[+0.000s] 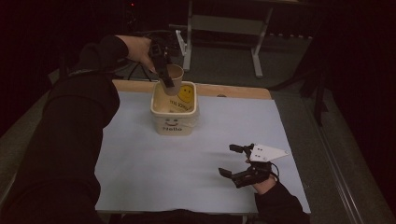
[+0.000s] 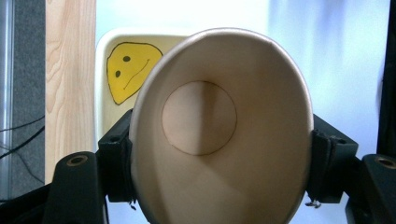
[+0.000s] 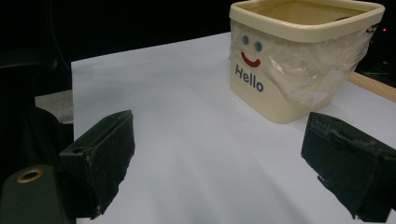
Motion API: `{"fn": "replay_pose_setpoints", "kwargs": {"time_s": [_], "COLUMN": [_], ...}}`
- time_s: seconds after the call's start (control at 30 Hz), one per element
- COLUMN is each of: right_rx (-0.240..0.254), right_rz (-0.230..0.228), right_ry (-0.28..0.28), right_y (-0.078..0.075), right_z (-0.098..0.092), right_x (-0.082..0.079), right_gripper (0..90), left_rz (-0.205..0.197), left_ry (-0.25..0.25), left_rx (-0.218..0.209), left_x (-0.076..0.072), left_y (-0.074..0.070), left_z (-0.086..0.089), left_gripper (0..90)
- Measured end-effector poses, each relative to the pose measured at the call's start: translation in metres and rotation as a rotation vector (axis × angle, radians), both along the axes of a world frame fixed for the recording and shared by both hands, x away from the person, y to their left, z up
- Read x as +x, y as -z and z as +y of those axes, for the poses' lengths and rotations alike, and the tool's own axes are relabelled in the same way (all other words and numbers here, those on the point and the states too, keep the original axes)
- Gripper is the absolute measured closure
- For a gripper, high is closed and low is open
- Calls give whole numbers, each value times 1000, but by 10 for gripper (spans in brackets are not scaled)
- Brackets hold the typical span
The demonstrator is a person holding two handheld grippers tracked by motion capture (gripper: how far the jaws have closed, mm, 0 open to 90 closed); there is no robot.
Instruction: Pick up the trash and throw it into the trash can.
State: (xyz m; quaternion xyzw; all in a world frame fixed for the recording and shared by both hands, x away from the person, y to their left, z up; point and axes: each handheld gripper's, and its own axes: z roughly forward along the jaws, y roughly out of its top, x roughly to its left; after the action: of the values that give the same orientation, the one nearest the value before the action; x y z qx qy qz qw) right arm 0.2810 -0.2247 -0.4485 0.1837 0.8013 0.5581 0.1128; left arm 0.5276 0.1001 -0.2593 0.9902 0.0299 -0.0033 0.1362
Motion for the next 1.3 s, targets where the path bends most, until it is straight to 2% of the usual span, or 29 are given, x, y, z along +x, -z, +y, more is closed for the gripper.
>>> {"fn": "replay_pose_setpoints", "kwargs": {"time_s": [0.1, 0.3, 0.93, 1.03, 1.1, 1.13, 1.23, 1.27, 1.3], "right_rx": [1, 0, -2, -2, -3, -2, -2, -3, -4], "right_rz": [2, 4, 7, 7, 6, 8, 8, 8, 7], "right_ry": [0, -2, -3, -2, -2, -1, -2, -1, -2], "right_y": [0, 0, 0, 0, 0, 1, 1, 1, 1], "right_z": [0, 0, -1, -1, -1, -1, -1, -1, -1], "right_x": [0, -1, -1, -1, -1, -1, 0, 0, -1], "right_gripper": [95, 95, 95, 95, 95, 95, 95, 95, 95], "left_rz": [-7, -18, -13, -32, -41, -23, -16, -6, -18], "left_ry": [-4, -2, -4, -3, -26, -22, -33, -56, -67], "left_rx": [6, -8, 2, -8, -24, -23, -22, -17, -17], "left_x": [2, 3, 12, 13, 14, 14, 15, 17, 18], "left_y": [0, -1, 3, 3, 3, 4, 5, 5, 6], "left_z": [0, 1, 1, 1, 1, 1, 0, 0, 0], "left_gripper": [288, 286, 285, 278, 234, 205, 32, 32, 4]}}
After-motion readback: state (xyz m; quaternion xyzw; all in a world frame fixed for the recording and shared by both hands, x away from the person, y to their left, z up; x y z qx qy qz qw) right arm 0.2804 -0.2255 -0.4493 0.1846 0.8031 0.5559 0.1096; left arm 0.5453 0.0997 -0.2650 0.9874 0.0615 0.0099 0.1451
